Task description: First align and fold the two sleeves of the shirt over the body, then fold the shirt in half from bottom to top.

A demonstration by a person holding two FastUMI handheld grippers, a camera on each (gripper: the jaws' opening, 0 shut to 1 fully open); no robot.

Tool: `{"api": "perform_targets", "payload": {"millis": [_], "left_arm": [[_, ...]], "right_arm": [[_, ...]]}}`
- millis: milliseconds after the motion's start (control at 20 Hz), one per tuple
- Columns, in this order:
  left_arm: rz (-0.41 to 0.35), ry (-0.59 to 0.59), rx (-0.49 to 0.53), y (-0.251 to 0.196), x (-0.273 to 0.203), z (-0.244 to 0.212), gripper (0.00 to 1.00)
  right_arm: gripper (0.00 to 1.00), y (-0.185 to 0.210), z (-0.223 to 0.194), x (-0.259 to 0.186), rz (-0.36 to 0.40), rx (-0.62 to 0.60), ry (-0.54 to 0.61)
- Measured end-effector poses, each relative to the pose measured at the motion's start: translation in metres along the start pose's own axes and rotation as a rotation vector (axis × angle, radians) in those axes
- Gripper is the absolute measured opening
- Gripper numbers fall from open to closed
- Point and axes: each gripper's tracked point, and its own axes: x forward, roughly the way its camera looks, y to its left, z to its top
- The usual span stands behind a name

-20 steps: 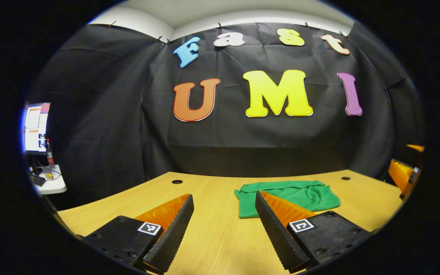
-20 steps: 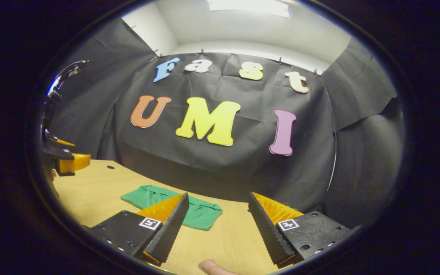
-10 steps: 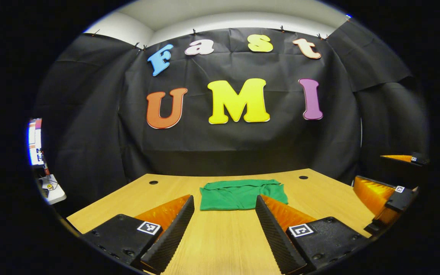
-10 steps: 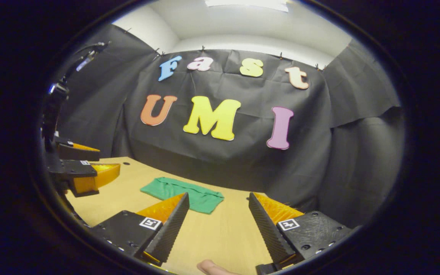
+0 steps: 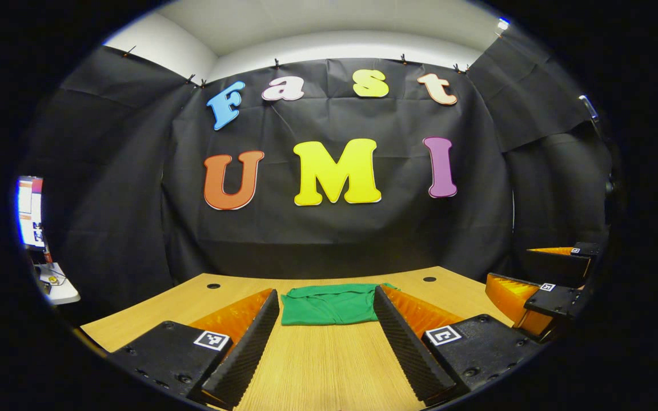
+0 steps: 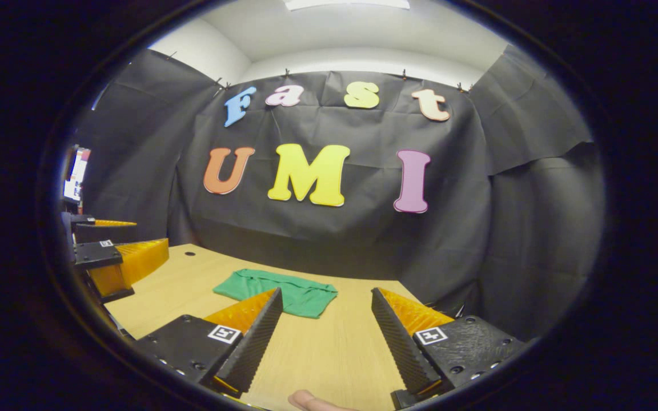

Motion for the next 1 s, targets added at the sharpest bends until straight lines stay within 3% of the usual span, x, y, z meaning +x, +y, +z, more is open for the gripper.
{"api": "perform_targets", "payload": {"millis": [300,600,1000], "left_arm": [[-0.001,0.054,-0.015,-0.003,0.013,-0.023,1.0],[-0.016,0.053,-0.021,-0.008,0.014,-0.02,1.0],[-0.024,0.079,-0.028,-0.013,0.022,-0.033,1.0]], "right_arm": [[0.96,0.003,-0.002,0.004,0.006,-0.016,-0.003],[0.95,-0.001,-0.005,0.012,0.002,0.122,0.007],[0.96,0.015,-0.023,0.018,0.034,0.048,0.054]]}}
